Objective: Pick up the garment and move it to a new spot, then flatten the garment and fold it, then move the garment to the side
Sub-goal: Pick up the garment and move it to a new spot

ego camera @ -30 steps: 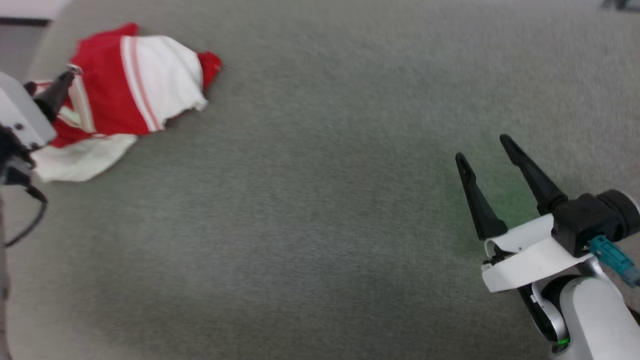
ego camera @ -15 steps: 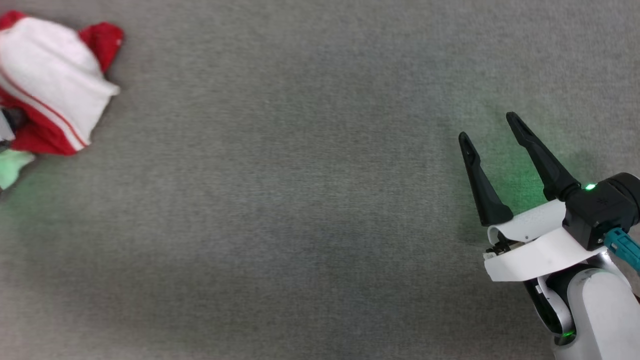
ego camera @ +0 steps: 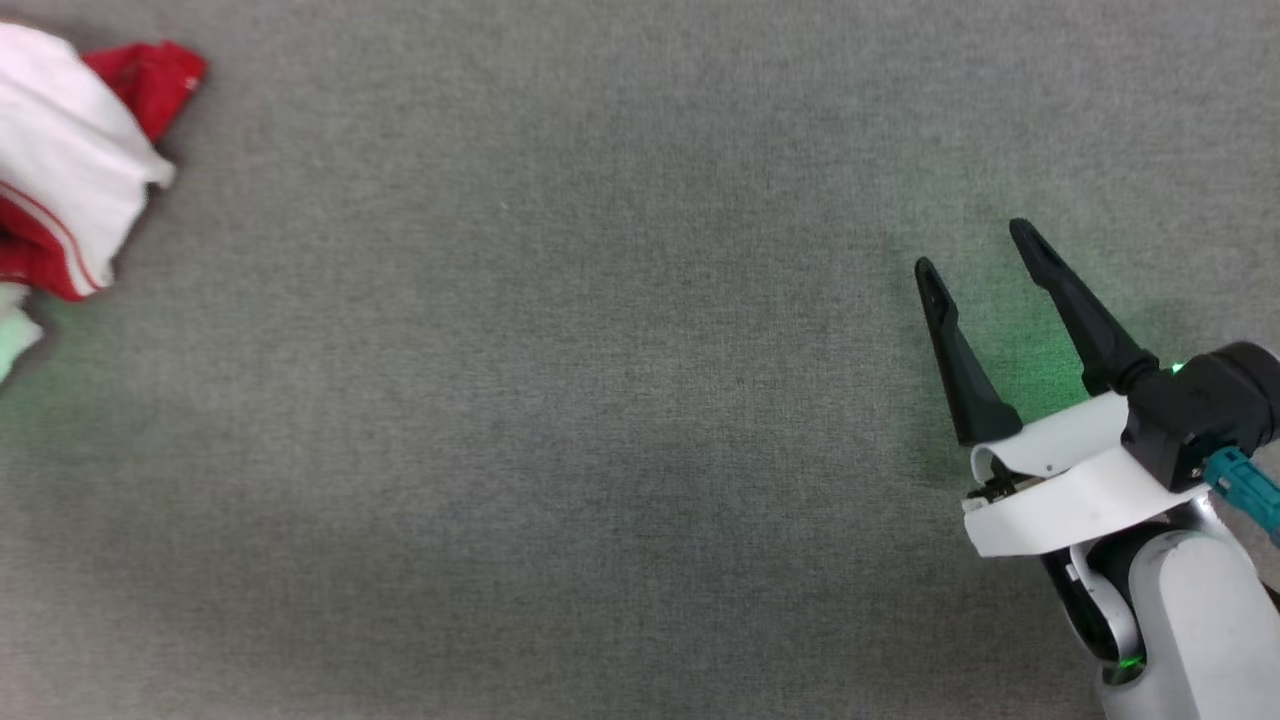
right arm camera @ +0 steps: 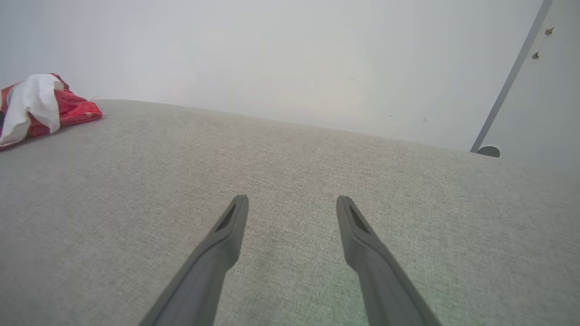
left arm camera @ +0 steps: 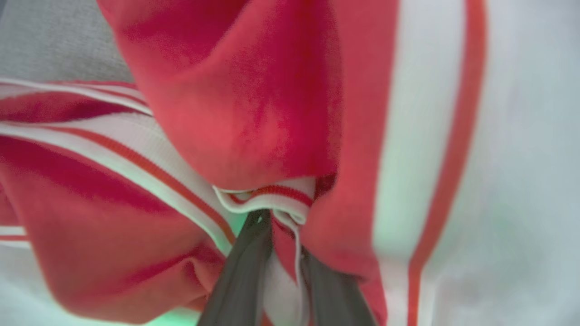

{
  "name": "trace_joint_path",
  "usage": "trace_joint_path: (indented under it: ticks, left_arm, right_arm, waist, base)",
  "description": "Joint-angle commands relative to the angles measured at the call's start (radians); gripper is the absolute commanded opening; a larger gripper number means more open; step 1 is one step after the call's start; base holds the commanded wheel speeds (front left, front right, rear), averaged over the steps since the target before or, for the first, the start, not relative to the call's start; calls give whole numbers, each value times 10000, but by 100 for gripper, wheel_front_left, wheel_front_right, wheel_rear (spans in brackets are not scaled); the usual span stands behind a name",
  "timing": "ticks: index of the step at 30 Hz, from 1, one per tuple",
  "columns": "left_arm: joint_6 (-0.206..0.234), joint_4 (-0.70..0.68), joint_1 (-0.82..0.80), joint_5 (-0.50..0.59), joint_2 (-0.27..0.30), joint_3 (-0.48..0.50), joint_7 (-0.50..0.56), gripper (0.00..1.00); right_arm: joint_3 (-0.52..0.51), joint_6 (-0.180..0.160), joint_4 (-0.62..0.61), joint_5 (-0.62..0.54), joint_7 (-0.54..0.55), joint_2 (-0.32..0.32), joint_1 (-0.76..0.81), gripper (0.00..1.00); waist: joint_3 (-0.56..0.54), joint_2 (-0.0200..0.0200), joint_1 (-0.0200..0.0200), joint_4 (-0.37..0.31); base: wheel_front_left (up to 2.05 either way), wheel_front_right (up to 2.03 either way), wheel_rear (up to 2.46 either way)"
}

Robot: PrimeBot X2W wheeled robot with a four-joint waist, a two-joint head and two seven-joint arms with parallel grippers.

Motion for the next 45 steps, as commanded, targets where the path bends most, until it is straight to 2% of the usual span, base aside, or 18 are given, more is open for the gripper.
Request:
trace_joint_path:
  ticks: [1,9,23,33,45]
  left_arm:
    - [-94,222,168,-12,-278,-130,-124,0]
    - [-148,24,-267,183,40,-576,-1189,0]
    - [-159,-1936,-430,-98,-295,-1678,-2475,0]
    - [32,-4134,526,-515,-799,-2002,-1605,0]
    - [1005,-7981,2890,-1306,-1148,-2198,-55,0]
  right_arm:
    - [-19,1,78,74,-57,23,177,100]
    - [128,1,632,206,-211,128,588,100]
    - [143,1,1660,405,-478,410,1374,100]
    - [-711,1,1989,316,-645,356,1655,100]
    - [-2829,-1,2121,60,-789,163,2156,100]
  waist:
    - [-393,0,0,166]
    - [-1771,0,0,511]
    - [-4289,0,0,881]
    - [-5095,0,0,501]
    - [-5132,0,0,-1013]
  base:
    - [0,0,0]
    - [0,0,0]
    - [0,0,0]
    - [0,0,0]
    - [0,0,0]
